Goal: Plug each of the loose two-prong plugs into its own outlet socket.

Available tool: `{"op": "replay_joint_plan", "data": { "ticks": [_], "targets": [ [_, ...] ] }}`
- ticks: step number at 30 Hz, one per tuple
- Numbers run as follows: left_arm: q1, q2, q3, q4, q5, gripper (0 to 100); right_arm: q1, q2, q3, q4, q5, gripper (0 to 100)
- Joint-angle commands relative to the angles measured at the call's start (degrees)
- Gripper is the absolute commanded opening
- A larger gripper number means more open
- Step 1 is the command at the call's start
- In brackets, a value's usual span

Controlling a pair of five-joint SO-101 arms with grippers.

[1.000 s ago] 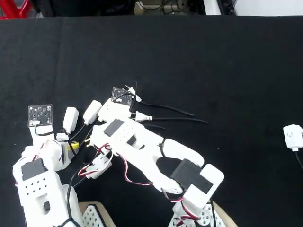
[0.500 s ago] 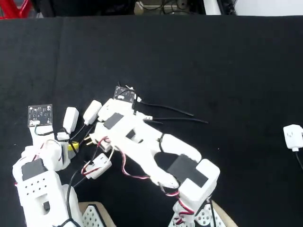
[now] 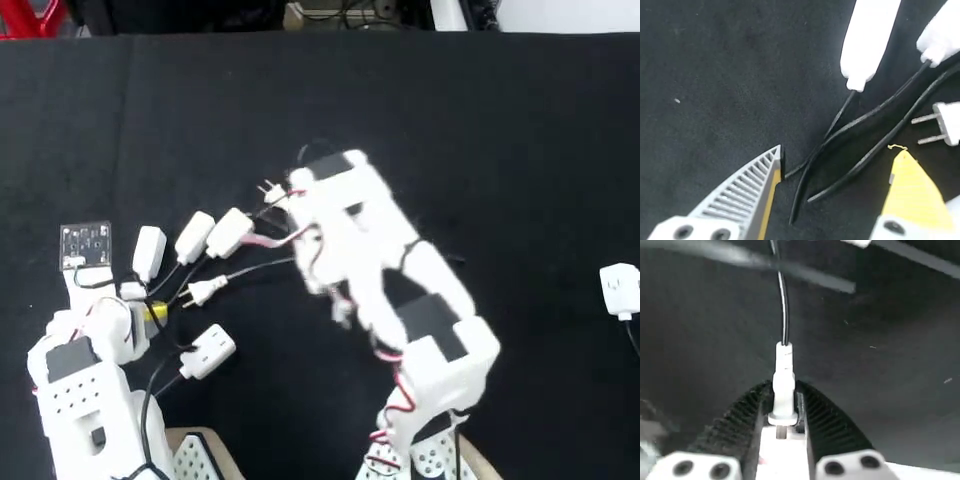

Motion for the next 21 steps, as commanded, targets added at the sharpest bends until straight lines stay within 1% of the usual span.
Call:
{"op": "replay_joint_plan", "data": {
  "ticks": [1,3,8,11,14,19,21],
  "targets": [
    [-0.48,-0.79,1.19,-3.96,-0.53,34,7.47,-0.57,-1.36,2.29,24.62,1.1],
    [-0.48,-0.79,1.36,-4.04,-2.11,34,8.62,-0.31,-1.1,2.2,30.07,1.1],
    [-0.48,-0.79,1.45,-4.04,-2.64,34,6.51,-0.31,4.18,0.88,34.37,1.5],
    [-0.48,-0.79,1.54,-4.04,-2.64,34,4.04,-0.31,8.66,-1.76,34.81,1.5],
    [-0.48,-0.79,1.54,-4.04,-2.64,34,3.25,-0.31,12.09,-5.27,34.81,1.5],
    [-0.48,-0.79,1.54,-4.04,-2.64,34,3.16,-0.31,13.76,-6.15,34.9,1.6],
    [-0.48,-0.79,1.54,-4.04,-2.64,34,2.55,-0.31,13.85,-5.98,34.9,3.4]
  ]
}}
